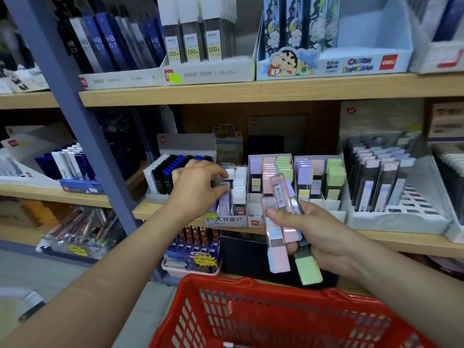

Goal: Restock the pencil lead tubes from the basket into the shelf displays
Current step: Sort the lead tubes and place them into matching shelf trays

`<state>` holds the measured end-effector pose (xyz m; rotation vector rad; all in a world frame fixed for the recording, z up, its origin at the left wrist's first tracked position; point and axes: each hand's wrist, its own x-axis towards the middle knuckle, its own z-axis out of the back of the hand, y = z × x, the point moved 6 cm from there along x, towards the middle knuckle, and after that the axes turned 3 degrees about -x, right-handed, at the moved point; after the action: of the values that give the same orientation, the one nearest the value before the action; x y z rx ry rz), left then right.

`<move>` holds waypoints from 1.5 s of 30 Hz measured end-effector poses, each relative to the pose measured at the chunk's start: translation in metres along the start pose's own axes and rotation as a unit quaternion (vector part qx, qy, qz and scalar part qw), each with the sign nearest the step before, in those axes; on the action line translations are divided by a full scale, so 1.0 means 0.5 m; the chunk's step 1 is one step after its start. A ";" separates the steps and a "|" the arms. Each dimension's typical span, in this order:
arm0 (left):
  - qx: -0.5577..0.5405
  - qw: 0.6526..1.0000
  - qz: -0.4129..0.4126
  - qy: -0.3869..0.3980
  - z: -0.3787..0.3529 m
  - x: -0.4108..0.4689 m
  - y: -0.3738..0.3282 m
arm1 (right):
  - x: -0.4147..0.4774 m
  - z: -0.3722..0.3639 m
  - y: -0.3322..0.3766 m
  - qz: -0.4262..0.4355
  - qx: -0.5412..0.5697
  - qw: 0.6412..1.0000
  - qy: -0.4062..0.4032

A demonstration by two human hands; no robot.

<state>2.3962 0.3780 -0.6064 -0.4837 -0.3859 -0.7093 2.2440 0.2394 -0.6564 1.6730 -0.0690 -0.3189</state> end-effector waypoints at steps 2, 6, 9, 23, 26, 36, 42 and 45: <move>-0.086 0.996 -0.020 -0.019 0.027 -0.010 -0.031 | -0.002 0.001 0.003 0.007 0.023 1.000 -0.007; -0.348 0.900 0.076 0.250 0.019 -0.065 -0.130 | -0.002 0.006 0.025 0.046 0.084 0.995 -0.033; -0.416 0.832 0.117 0.347 0.002 -0.112 -0.163 | -0.003 0.007 0.041 0.065 0.155 0.985 -0.039; -0.436 0.886 0.099 0.122 0.067 -0.058 -0.097 | -0.013 0.070 0.057 0.064 -0.074 0.995 0.016; -0.471 0.873 0.097 0.085 0.062 -0.052 -0.111 | -0.013 0.062 0.045 0.055 -0.068 0.996 0.020; -0.362 0.931 0.038 -0.003 0.074 -0.016 -0.125 | -0.015 0.120 0.042 0.030 -0.036 0.997 -0.068; -0.252 0.967 -0.026 -0.024 0.033 -0.023 -0.139 | -0.020 0.135 0.043 -0.014 0.019 0.998 -0.064; -0.223 0.972 -0.064 -0.024 0.018 -0.025 -0.148 | -0.024 0.129 0.045 -0.009 -0.001 0.998 -0.059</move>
<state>2.3346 0.3410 -0.5837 -0.9090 -0.3029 -0.9162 2.2195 0.1771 -0.6383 1.6517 -0.1420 -0.4307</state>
